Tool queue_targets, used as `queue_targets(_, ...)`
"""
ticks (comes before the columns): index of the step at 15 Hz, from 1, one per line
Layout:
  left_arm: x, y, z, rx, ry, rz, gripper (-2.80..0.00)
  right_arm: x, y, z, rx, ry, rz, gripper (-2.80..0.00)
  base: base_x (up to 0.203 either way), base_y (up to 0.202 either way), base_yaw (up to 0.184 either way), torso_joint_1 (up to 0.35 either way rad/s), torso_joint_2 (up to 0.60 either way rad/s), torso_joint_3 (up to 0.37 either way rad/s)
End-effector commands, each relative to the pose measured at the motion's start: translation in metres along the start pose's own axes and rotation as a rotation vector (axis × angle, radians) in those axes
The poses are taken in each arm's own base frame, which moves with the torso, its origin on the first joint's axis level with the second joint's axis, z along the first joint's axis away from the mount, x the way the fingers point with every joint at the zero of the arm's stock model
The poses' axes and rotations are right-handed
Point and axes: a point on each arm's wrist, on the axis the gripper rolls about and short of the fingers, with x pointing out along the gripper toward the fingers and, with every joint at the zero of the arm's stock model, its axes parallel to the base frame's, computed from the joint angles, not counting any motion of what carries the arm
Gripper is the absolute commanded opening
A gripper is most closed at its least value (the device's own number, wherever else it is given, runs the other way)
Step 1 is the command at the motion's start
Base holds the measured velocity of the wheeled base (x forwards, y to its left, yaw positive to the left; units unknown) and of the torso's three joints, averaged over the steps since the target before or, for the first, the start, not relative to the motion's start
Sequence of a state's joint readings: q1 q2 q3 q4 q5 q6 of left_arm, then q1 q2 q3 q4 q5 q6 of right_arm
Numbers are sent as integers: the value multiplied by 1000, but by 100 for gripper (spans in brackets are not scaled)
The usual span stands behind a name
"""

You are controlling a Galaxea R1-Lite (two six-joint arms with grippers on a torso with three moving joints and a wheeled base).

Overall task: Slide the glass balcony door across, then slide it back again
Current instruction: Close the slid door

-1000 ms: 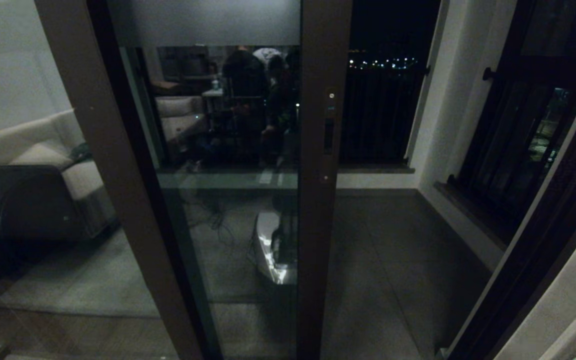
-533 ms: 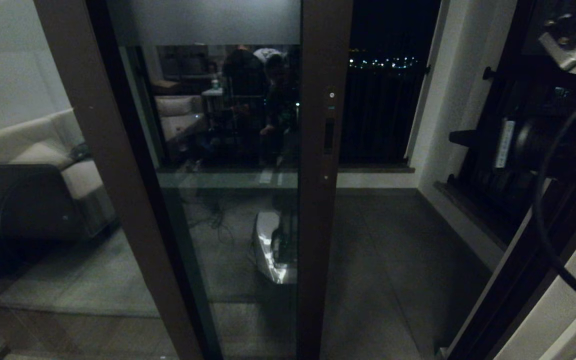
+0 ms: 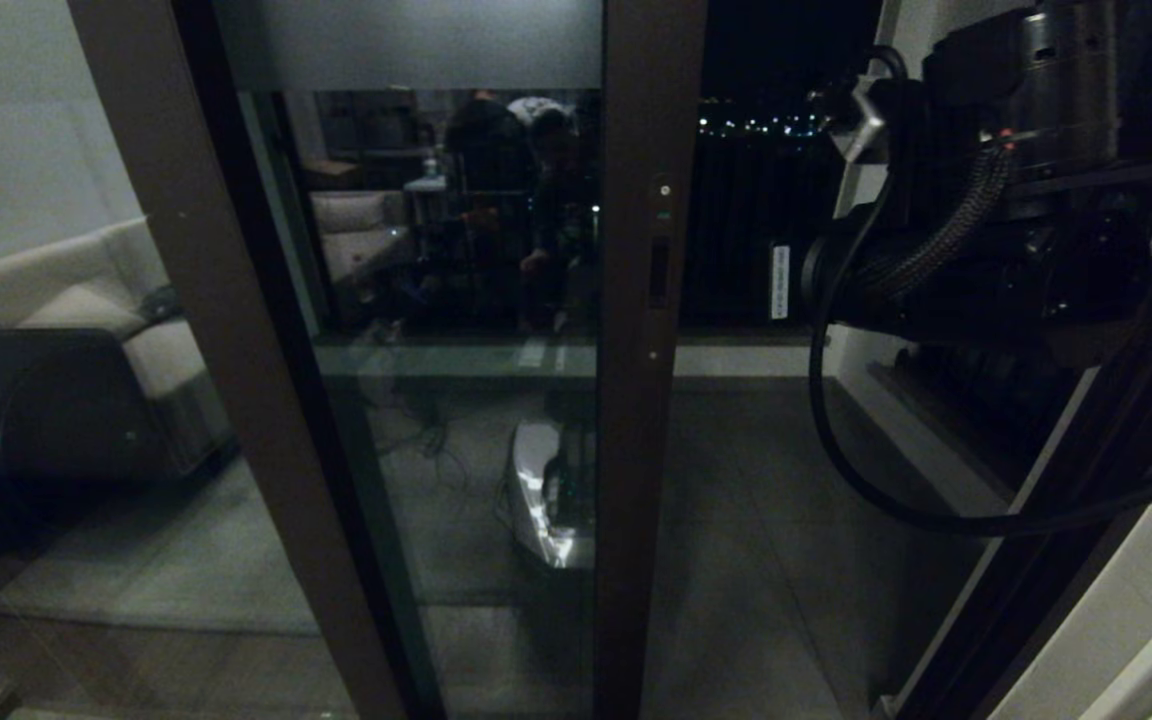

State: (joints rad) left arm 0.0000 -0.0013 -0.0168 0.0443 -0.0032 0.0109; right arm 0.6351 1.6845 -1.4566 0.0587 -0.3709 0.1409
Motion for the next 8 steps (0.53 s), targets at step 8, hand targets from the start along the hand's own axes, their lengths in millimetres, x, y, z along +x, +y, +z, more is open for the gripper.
queue_targets(8, 0, 0, 0, 0, 0, 0, -280, 65, 25, -7, -6, 53, 0, 0, 0, 0, 0, 0, 0, 0)
